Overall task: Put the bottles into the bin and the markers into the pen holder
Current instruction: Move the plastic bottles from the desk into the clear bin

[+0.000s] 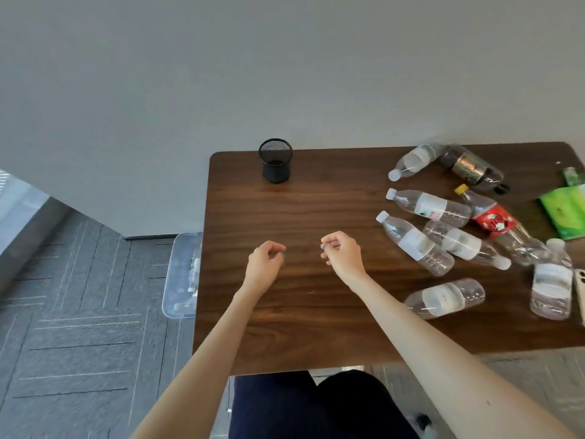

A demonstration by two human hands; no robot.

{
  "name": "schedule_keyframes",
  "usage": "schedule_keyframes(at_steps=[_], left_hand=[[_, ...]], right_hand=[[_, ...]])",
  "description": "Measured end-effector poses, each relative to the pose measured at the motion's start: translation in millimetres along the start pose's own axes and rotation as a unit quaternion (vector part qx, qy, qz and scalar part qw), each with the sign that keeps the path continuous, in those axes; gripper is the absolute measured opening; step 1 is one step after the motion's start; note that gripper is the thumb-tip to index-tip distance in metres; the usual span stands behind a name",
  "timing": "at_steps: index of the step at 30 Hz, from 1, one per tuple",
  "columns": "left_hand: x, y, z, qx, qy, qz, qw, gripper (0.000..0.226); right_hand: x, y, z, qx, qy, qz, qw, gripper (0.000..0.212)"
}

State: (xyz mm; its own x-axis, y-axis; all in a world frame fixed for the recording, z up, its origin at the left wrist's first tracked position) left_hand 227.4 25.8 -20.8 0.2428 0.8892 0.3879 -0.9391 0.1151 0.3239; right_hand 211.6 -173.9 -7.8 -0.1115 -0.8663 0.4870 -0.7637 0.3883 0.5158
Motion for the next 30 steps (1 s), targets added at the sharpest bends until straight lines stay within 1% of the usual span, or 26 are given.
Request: schedule_keyframes(at_steps=[6, 10, 12, 14, 16, 17, 19, 20, 22, 24, 26, 30], left_hand=[[-90.6, 20.3, 28.7, 0.009, 0.022, 0.006, 1.0, 0.016], [-139.2, 32.7, 46.9, 0.007, 0.004, -0.013, 1.0, 0.016], [-157.7, 36.3, 52.4, 0.004, -0.01, -0.025, 1.0, 0.016], [-172.0, 34.9, 55.5, 0.001, -0.019, -0.035, 0.999, 0.016], [-179.7, 30.8, 56.2, 0.0, -0.029, -0.04, 0.999, 0.016], [-181.9, 29.5, 54.5, 0.003, -0.032, -0.034, 0.999, 0.017], [-182.8, 29.6, 49.2, 0.014, -0.041, -0.016, 0.999, 0.017], [-182.4, 31.9, 46.3, 0.019, -0.048, -0.006, 0.999, 0.017], [-182.2, 37.9, 38.7, 0.028, -0.057, 0.011, 0.998, 0.016], [-183.8, 42.3, 33.3, 0.044, -0.053, 0.024, 0.997, 0.016], [-187.8, 47.3, 32.0, 0.061, -0.048, 0.037, 0.996, 0.017], [-203.9, 60.4, 36.9, 0.083, -0.047, 0.079, 0.992, 0.018]], right_hand=[[94.5, -17.9, 41.9, 0.028, 0.023, -0.006, 0.999, 0.011], [146.4, -25.5, 67.3, 0.018, 0.018, -0.002, 1.0, 0.013], [167.8, -28.9, 79.6, 0.019, 0.04, 0.014, 0.999, 0.013], [185.2, -34.7, 88.4, 0.033, 0.099, 0.04, 0.994, 0.016], [196.6, -45.3, 95.5, 0.055, 0.187, 0.078, 0.978, 0.036], [197.9, -51.9, 98.8, 0.064, 0.231, 0.078, 0.968, 0.048], [194.8, -66.2, 104.2, 0.063, 0.295, 0.055, 0.952, 0.074], [191.4, -72.4, 106.2, 0.064, 0.326, 0.043, 0.942, 0.084], [183.8, -82.1, 106.0, 0.091, 0.386, 0.055, 0.917, 0.091], [179.6, -90.1, 101.1, 0.125, 0.417, 0.09, 0.896, 0.085], [176.2, -94.6, 97.4, 0.144, 0.42, 0.105, 0.89, 0.078], [173.8, -99.0, 93.9, 0.151, 0.395, 0.061, 0.904, 0.064]])
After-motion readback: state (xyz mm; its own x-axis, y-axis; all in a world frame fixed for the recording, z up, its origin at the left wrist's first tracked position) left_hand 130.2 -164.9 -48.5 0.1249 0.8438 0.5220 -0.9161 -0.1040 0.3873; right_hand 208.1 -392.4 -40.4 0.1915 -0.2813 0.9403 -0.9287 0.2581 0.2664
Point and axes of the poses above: each hand's wrist, its own y-axis away from the middle knuckle, its own x-axis out of the back of the hand, z = x × y, the point moved 5 cm from there along -y, towards the middle knuckle, and after that the axes turned 10 degrees about -x, right-handed, at the moved point
